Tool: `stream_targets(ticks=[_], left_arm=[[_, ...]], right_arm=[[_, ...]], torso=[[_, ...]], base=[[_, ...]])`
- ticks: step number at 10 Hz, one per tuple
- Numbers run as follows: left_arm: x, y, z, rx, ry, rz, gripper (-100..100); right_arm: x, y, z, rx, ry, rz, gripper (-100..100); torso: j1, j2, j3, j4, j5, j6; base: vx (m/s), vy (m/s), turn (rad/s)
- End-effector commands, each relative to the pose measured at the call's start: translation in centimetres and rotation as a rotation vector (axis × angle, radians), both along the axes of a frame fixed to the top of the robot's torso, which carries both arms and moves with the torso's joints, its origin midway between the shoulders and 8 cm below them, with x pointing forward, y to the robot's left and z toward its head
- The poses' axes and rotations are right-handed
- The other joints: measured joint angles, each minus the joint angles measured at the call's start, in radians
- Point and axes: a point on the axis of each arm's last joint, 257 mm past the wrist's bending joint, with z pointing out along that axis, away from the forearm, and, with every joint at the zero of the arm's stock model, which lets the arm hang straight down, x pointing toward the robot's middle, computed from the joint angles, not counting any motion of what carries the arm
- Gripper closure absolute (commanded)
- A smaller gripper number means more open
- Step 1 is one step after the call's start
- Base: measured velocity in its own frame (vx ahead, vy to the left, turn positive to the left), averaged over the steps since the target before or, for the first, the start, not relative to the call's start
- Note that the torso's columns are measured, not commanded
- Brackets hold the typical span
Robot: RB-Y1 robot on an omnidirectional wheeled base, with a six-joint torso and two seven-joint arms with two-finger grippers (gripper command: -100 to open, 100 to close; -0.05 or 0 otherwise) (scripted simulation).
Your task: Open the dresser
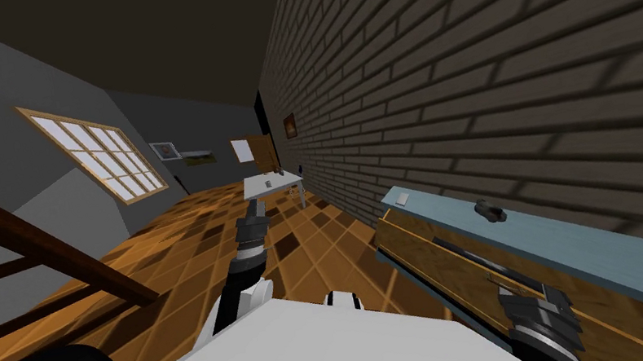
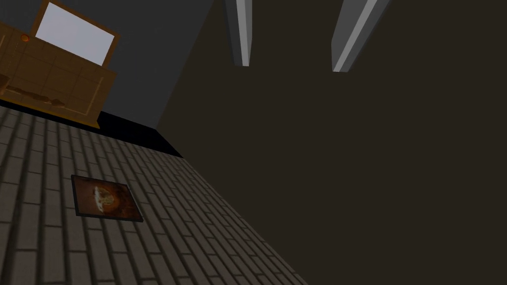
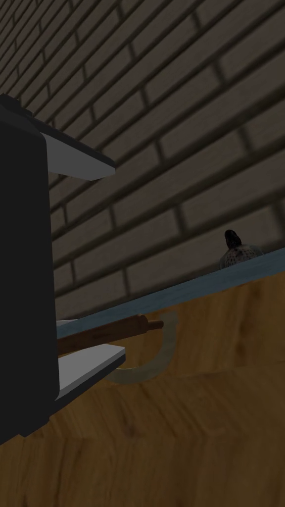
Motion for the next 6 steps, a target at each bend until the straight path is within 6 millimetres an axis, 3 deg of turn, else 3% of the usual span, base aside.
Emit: stream_targets(ticks=[1,6], left_arm=[[0.00,0.00,0.00,0.000,0.000,0.000,0],[0.00,0.00,0.00,0.000,0.000,0.000,0]], right_arm=[[0.04,-0.12,-0.03,0.002,0.004,0.000,0],[-0.15,0.07,-0.52,0.009,0.014,0.001,0]], torso=[[0.000,0.000,0.000,0.000,-0.001,0.000],[-0.003,-0.002,0.000,-0.002,-0.003,0.000]], base=[[0.000,0.000,0.000],[0.000,0.000,0.000]])
